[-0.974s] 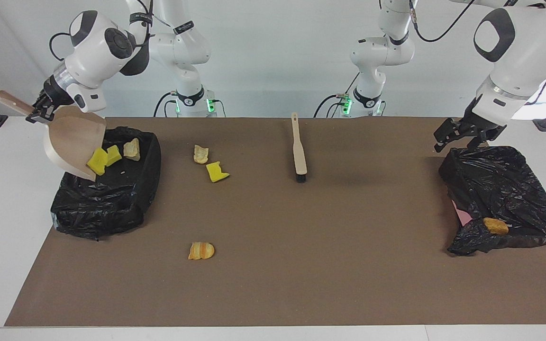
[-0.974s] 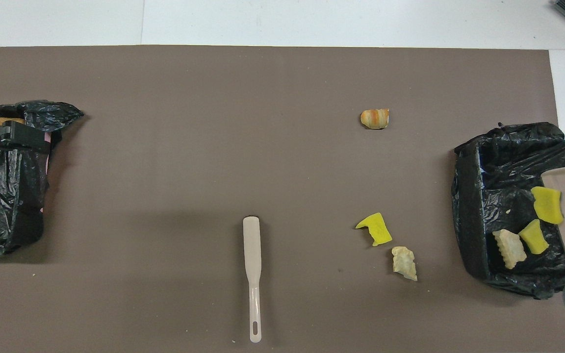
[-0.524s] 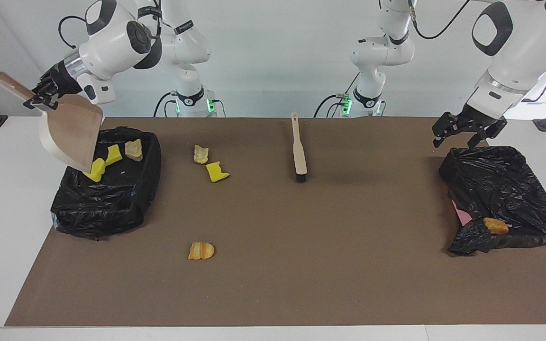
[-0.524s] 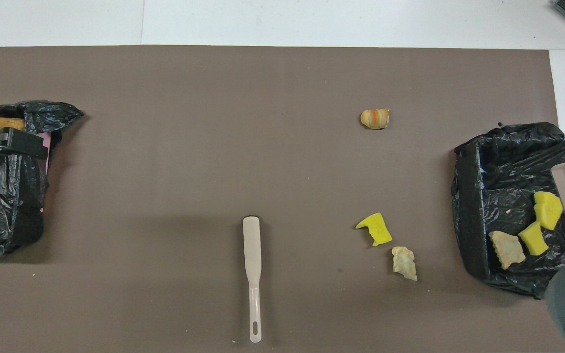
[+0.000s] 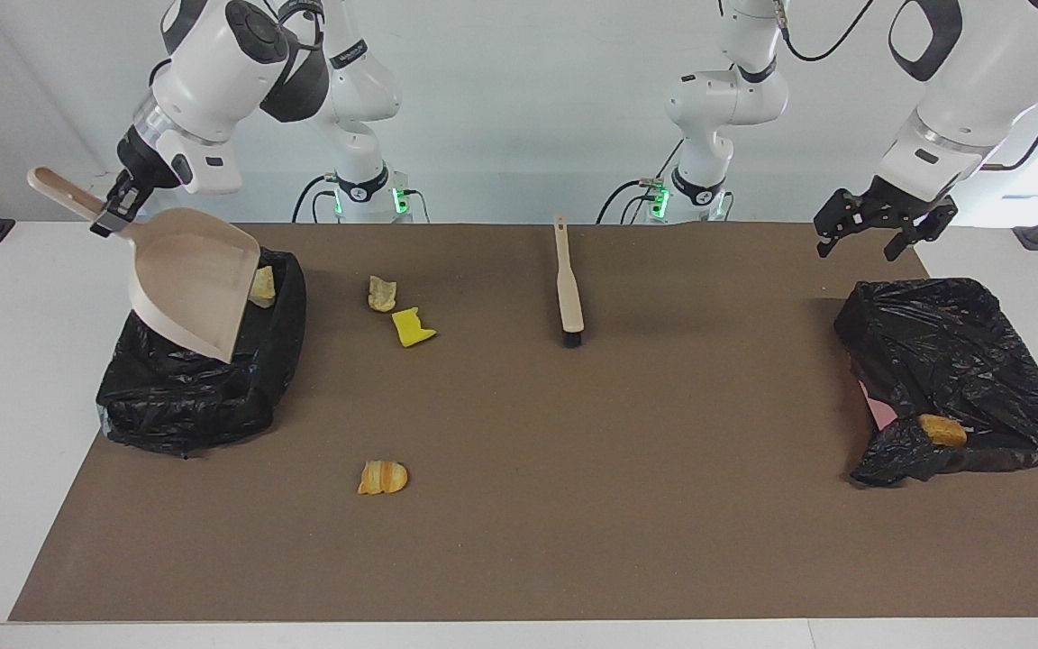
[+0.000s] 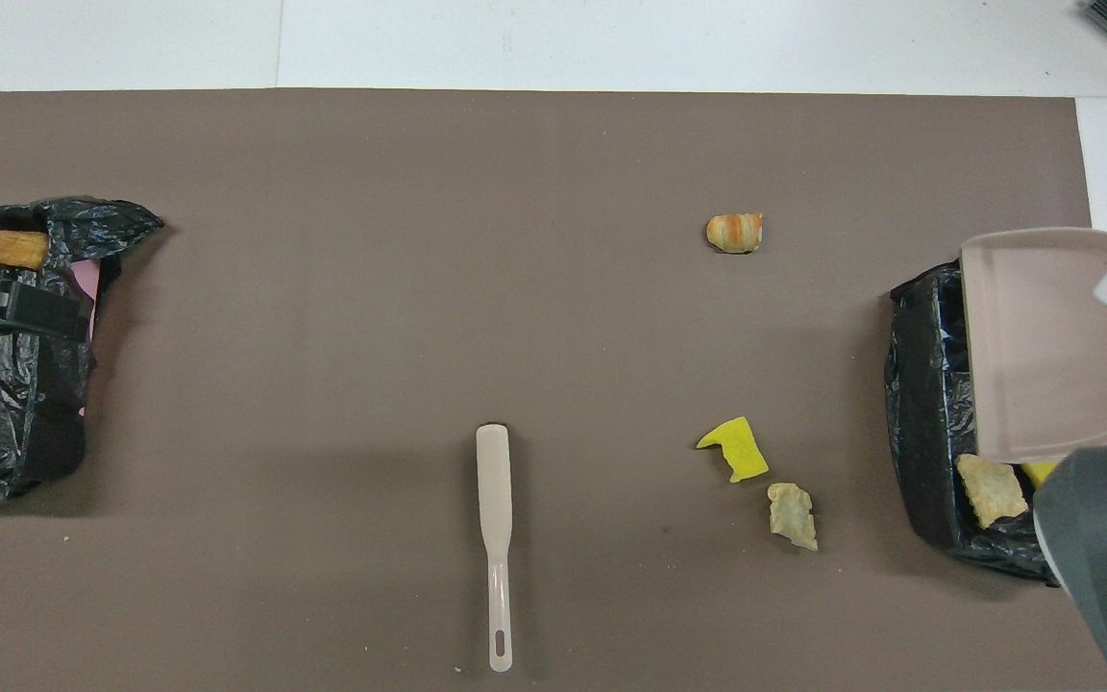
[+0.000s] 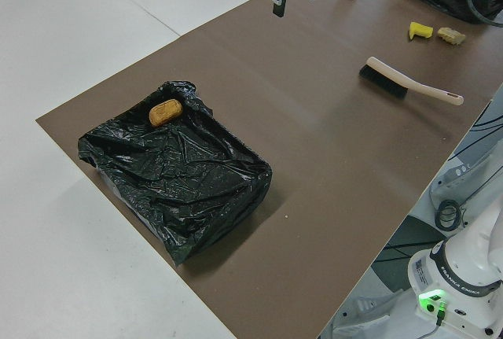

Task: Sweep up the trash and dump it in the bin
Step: 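Bring the empty dustpan back toward the mat center with the right gripper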

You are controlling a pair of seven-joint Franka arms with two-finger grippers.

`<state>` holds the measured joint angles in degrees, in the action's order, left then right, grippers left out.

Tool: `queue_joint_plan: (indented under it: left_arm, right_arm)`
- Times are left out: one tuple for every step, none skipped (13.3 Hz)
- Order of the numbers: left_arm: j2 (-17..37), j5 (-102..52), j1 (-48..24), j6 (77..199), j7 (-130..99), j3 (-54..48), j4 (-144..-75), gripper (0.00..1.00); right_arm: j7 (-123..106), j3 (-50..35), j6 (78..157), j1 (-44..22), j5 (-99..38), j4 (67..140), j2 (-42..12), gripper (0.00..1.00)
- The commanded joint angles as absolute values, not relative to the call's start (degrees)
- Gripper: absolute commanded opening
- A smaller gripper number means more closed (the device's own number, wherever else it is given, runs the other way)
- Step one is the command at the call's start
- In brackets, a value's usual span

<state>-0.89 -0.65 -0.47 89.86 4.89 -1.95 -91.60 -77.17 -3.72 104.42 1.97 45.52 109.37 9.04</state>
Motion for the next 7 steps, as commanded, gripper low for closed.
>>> queue_joint_plan:
  left_arm:
    - [-2.5,0.4,-0.2,89.8,5.4,-1.7,-93.0,1.0]
    - [-2.5,0.4,0.1,89.8,5.4,-1.3,-93.0,1.0]
    - [-2.5,0.4,0.2,89.7,5.4,-1.1,-93.1,1.0]
    - [-2.5,0.5,0.2,89.8,5.4,-1.1,-93.1,1.0]
    - [-2.5,0.5,0.1,89.8,5.4,-1.1,-93.1,1.0]
    - [-2.5,0.5,0.0,89.8,5.4,-1.1,-93.0,1.0]
    - [-2.5,0.5,-0.2,89.8,5.4,-1.1,-93.1,1.0]
  right_arm:
    - [-68.8,-4.5,103.7,2.2,37.3,101.9,3.2,0.0]
    - [-63.1,-6.9,103.4,2.3,34.9,100.0,1.1,0.0]
    - [-57.4,-9.5,102.8,2.2,34.0,97.4,-1.6,0.0]
    - [-51.0,-11.4,101.4,2.3,32.4,94.8,-4.0,0.0]
    - [-42.7,-13.1,99.4,2.2,29.9,91.1,-7.9,0.0]
    - [-34.2,-14.1,97.1,0.2,29.1,86.5,-12.3,0.0]
    - [-27.0,-14.1,95.1,-3.3,29.0,81.7,-16.6,0.0]
